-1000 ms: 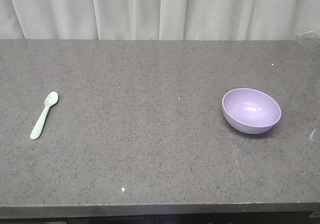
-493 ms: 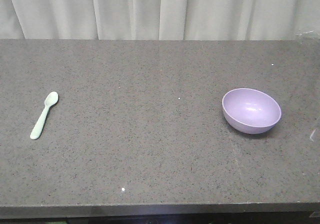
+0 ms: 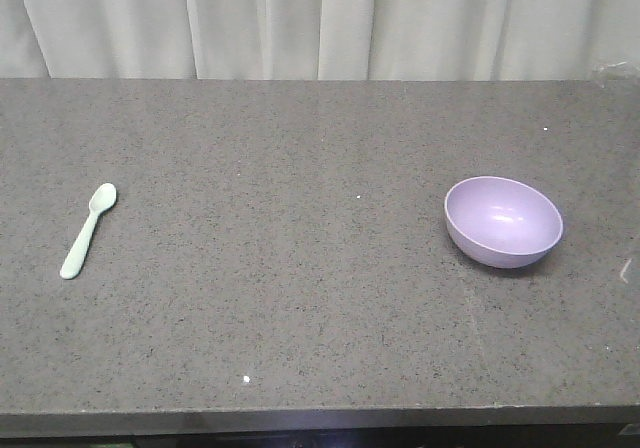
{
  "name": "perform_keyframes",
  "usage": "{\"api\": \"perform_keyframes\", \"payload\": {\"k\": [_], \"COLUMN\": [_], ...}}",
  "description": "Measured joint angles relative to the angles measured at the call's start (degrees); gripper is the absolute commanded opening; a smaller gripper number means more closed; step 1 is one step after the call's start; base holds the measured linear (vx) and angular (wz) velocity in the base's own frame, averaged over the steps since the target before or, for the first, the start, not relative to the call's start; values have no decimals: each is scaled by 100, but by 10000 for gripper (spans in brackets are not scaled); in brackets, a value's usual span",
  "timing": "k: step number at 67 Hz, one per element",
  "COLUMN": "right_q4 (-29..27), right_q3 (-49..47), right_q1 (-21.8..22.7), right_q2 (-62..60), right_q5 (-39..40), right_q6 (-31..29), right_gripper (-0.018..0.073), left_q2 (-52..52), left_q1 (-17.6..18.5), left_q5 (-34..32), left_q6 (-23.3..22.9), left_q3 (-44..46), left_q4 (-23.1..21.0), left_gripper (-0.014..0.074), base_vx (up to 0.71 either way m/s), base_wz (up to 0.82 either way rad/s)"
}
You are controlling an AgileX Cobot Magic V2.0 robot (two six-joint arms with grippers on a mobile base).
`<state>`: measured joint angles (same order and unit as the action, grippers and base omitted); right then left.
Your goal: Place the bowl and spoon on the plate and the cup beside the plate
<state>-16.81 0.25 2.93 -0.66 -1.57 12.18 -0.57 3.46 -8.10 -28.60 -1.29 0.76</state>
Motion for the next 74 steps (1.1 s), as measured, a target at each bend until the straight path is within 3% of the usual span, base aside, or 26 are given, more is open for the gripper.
{"api": "perform_keyframes", "payload": {"k": [10,19,26,33,40,45,74], "right_q4": [-2,-22,-374,-1017,-1656,-1903,-1937], "right_q3": [-1098,-2434,-3305,-3743,-3841,-3841,-3841], "right_q1": [0,0,0,0,0,0,0], "right_q2": [58,782,1602,2281,2691,2889,3282], "right_q5": [-612,-1174,-1419,-1474,-1474,-1474,-2091], "right_q6": [-190,-1095,-2029,-2858,-3260,-3365,-3700], "right_gripper": [1,61,180,364,524,585,584], "left_q2": [0,255,962,1830,2501,3055,7342], "left_q1": [0,0,0,0,0,0,0], "left_q5": [320,1793,3389,4573,5092,5274,7004], "left_q6": [-204,34,671,1360,1764,2018,2576], "left_q3": [728,2092,3228,4122,4758,5192,8513], "left_q4": [31,434,488,404,273,237,233], "left_gripper": [9,58,139,273,393,445,450], "base_vx": [0,0,0,0,0,0,0], "base_wz": [0,0,0,0,0,0,0]}}
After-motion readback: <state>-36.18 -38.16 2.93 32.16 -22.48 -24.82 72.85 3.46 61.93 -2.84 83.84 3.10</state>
